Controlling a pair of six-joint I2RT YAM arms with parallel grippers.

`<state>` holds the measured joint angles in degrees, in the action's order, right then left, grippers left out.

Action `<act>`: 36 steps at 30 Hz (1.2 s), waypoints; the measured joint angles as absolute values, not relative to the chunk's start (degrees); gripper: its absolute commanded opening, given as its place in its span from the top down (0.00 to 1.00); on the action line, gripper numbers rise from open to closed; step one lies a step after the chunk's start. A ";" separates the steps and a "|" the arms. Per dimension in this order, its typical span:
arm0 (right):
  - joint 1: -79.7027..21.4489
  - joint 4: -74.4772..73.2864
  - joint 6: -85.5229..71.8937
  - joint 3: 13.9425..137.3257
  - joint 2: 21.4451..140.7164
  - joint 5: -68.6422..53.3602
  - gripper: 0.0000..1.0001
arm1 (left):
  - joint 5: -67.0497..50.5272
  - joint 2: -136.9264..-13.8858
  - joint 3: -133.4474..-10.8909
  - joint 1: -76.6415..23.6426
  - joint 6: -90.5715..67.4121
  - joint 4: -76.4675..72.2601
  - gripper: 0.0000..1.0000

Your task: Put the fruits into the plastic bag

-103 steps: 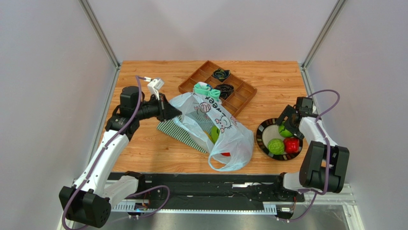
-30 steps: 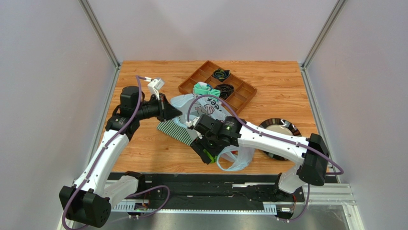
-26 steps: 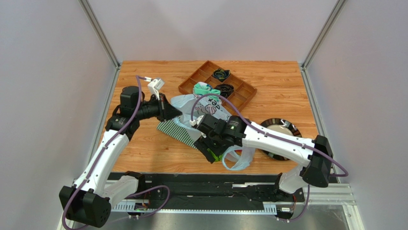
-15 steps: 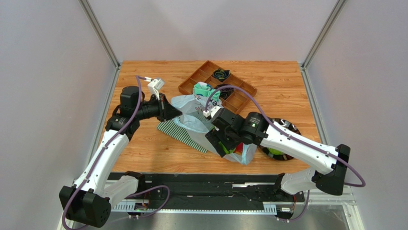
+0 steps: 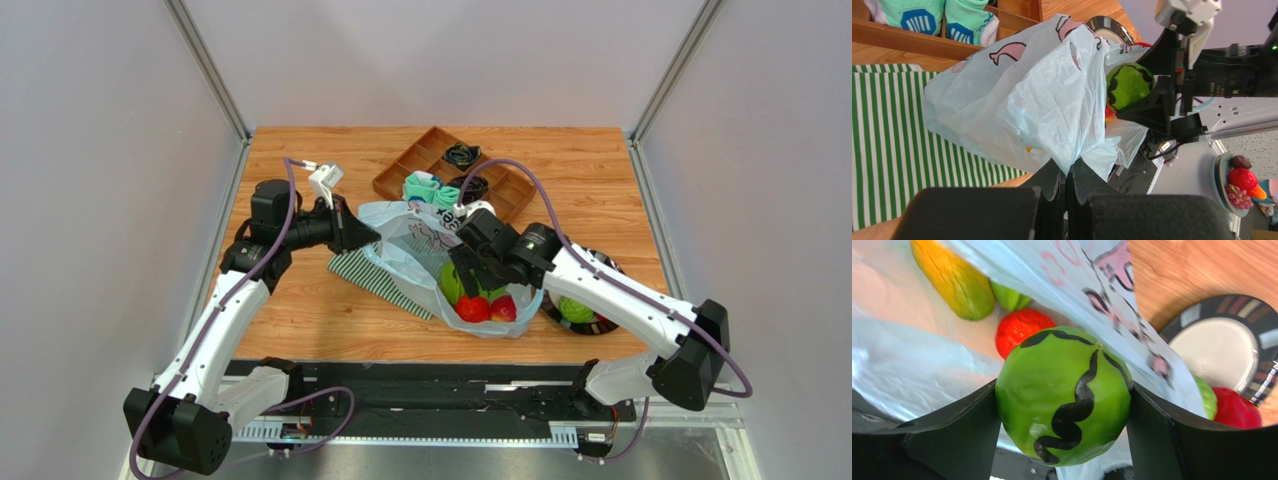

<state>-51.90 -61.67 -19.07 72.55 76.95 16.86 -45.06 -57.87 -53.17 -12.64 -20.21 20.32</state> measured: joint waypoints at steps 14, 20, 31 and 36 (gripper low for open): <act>-54.35 -46.74 -22.59 73.17 96.84 16.91 0.76 | -45.39 -57.89 -53.17 -12.64 -20.21 20.32 1.00; -54.41 -44.56 -24.36 71.83 97.51 15.03 0.56 | -45.39 -57.89 -53.17 -12.64 -20.23 20.32 1.00; -54.41 -43.38 -25.71 71.18 98.21 13.34 0.06 | -45.39 -57.98 -53.17 -12.64 -20.21 20.34 1.00; -54.41 -43.35 -25.71 71.11 97.95 13.13 0.02 | -45.39 -57.98 -53.17 -12.64 -20.21 20.32 1.00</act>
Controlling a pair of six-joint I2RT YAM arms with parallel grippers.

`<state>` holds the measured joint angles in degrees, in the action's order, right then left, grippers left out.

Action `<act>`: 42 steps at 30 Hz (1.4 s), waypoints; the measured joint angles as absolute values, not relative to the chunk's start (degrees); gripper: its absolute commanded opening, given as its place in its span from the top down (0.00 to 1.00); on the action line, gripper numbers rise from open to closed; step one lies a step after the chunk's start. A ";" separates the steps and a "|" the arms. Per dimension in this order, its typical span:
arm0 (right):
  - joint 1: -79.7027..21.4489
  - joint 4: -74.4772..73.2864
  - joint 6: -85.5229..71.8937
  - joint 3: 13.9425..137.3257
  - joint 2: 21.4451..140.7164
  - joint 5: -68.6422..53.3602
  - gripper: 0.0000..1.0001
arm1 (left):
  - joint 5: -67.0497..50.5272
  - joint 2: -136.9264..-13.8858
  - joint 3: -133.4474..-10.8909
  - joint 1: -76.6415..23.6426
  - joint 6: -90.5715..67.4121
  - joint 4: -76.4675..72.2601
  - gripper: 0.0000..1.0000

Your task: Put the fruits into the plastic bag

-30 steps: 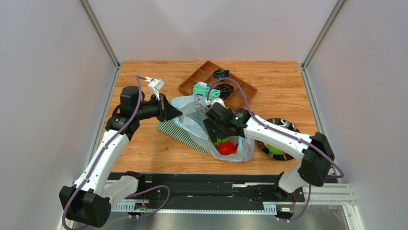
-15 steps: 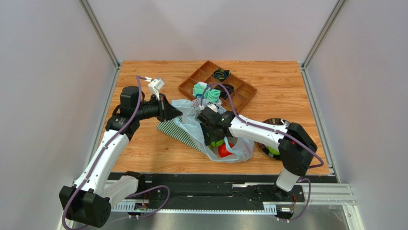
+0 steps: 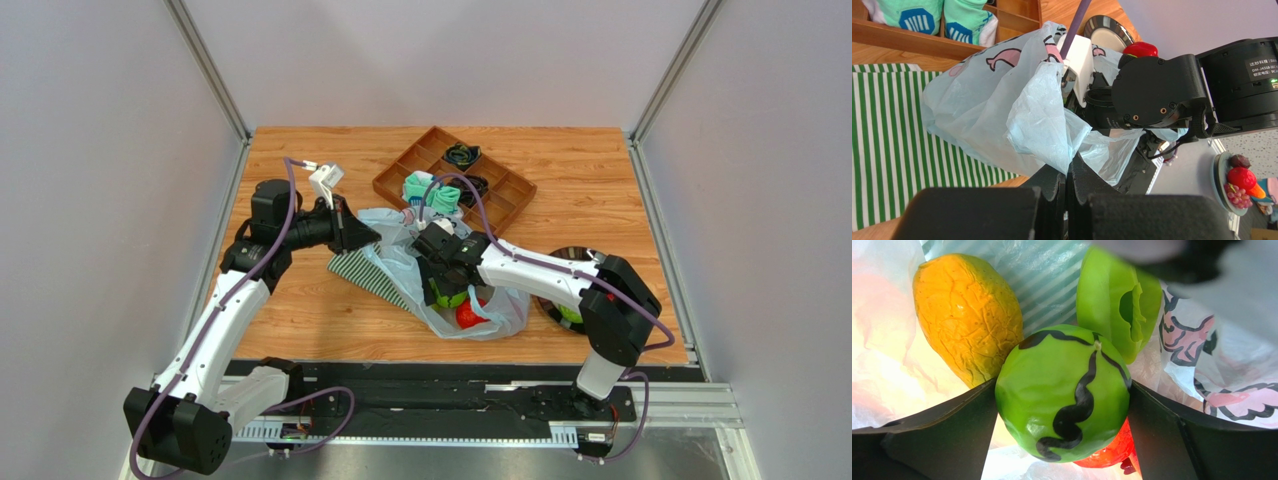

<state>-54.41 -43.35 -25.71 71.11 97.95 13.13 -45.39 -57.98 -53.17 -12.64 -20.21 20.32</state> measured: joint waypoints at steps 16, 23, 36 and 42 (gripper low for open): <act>-54.65 -42.48 -24.91 70.54 89.23 11.46 0.02 | -45.36 -57.98 -53.17 -12.64 -20.21 20.34 1.00; -56.31 -36.40 -20.80 70.52 80.66 1.76 0.06 | -45.34 -57.98 -53.17 -12.64 -20.21 20.34 1.00; -57.63 -24.47 -16.51 69.87 65.63 -13.61 0.07 | -45.32 -57.98 -53.17 -12.64 -20.23 20.34 1.00; -46.24 -28.42 -17.26 68.97 58.92 -8.54 0.05 | -45.30 -57.98 -53.17 -12.64 -20.21 20.34 1.00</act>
<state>-46.24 -28.42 -17.26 68.97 58.92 -8.54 -45.30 -57.98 -53.17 -12.64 -20.21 20.34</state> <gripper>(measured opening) 0.934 0.007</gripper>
